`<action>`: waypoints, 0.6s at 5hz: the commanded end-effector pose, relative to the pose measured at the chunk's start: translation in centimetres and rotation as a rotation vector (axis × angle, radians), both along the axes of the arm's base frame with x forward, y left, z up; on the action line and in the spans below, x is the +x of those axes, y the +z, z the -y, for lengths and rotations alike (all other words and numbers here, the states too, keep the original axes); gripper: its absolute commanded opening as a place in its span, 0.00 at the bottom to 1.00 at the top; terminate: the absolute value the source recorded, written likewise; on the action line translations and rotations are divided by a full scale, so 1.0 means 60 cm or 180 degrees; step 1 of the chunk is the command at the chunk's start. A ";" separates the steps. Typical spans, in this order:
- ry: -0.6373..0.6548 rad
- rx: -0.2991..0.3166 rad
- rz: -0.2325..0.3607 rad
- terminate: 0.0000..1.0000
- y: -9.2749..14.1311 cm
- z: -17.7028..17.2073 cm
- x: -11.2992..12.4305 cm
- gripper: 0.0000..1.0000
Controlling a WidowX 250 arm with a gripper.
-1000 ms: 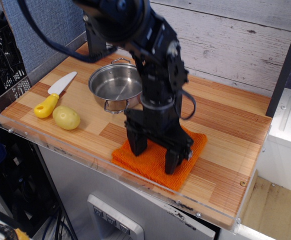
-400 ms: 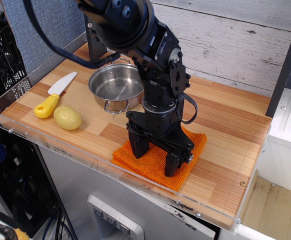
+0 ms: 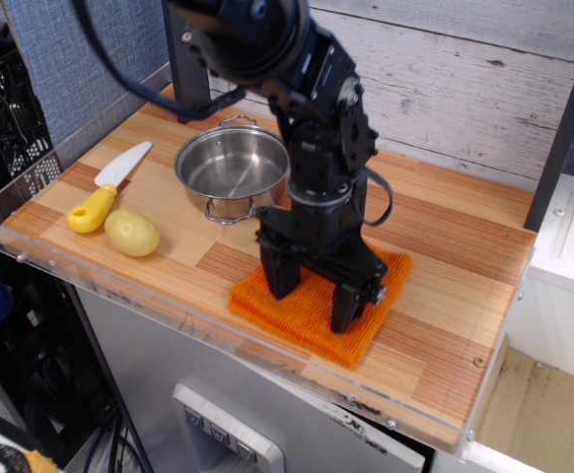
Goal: Move the orange towel to right to the pot.
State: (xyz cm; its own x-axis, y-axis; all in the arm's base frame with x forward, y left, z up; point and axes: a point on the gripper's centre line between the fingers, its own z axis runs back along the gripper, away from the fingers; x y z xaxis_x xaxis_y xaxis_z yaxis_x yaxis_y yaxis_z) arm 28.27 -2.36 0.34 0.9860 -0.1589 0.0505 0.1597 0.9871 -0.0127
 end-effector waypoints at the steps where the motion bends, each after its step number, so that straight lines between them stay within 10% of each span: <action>1: -0.0081 -0.0022 -0.0006 0.00 -0.011 -0.020 0.080 1.00; 3: 0.0049 -0.0163 0.0050 0.00 -0.010 -0.019 0.154 1.00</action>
